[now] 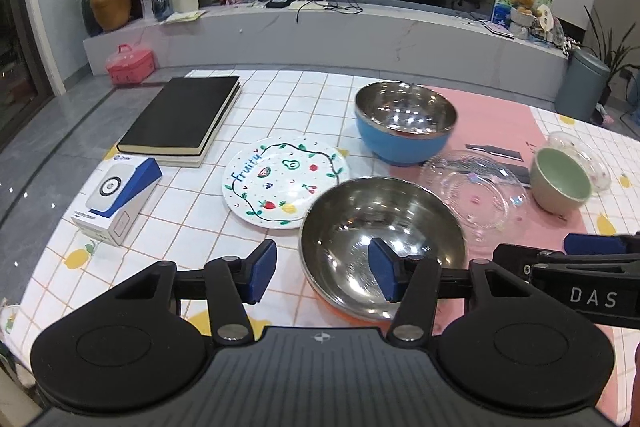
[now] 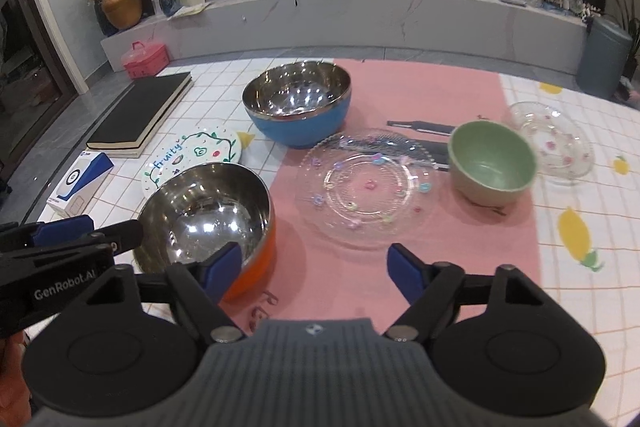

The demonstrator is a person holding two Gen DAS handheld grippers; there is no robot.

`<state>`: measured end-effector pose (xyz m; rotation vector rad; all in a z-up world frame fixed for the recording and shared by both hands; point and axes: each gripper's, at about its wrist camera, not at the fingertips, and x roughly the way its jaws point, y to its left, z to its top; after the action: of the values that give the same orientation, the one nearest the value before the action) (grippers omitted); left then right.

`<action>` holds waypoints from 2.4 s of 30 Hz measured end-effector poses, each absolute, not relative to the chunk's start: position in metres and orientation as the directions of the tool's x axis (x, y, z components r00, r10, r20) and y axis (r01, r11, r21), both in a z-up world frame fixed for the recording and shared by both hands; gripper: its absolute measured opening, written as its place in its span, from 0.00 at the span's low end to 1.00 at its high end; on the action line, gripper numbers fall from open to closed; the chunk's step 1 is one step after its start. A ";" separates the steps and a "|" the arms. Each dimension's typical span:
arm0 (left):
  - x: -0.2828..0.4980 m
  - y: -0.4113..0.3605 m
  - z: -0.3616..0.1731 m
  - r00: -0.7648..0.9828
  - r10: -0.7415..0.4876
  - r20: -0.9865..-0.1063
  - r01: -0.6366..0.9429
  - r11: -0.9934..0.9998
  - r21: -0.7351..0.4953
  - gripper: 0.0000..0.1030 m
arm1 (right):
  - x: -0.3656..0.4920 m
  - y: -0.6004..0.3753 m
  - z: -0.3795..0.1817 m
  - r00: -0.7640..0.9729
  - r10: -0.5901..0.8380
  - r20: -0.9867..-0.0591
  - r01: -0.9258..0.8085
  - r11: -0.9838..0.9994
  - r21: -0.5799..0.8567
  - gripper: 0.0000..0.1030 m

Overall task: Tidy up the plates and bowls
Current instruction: 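Reach the left gripper to the orange-bottomed steel bowl rim and close, then lift the orange-bottomed bowl with the left gripper toward the blue bowl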

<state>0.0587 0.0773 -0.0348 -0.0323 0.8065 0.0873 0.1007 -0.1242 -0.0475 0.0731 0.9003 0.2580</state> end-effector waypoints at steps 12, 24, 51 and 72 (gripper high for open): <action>0.088 0.104 -0.063 0.609 -0.028 -0.793 -0.139 0.980 -0.142 0.34 | 0.135 -0.098 -0.078 0.482 0.336 -0.809 -0.176 0.942 0.286 0.32; 0.083 0.106 -0.062 0.588 -0.035 -0.808 -0.163 0.973 -0.161 0.09 | 0.134 -0.101 -0.083 0.440 0.365 -0.820 -0.144 0.930 0.337 0.12; -0.011 0.086 -0.060 0.529 -0.074 -0.846 -0.126 0.978 -0.165 0.08 | 0.029 -0.129 -0.073 0.368 0.368 -0.854 -0.149 0.930 0.336 0.12; 0.004 0.088 -0.034 0.588 -0.061 -0.807 -0.080 0.988 -0.133 0.29 | 0.034 -0.149 -0.050 0.470 0.377 -0.798 -0.198 0.926 0.322 0.38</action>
<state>0.0040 0.0881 -0.0338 -0.1614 0.9434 0.0116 0.0345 -0.1489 -0.0498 0.1943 1.0236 0.3552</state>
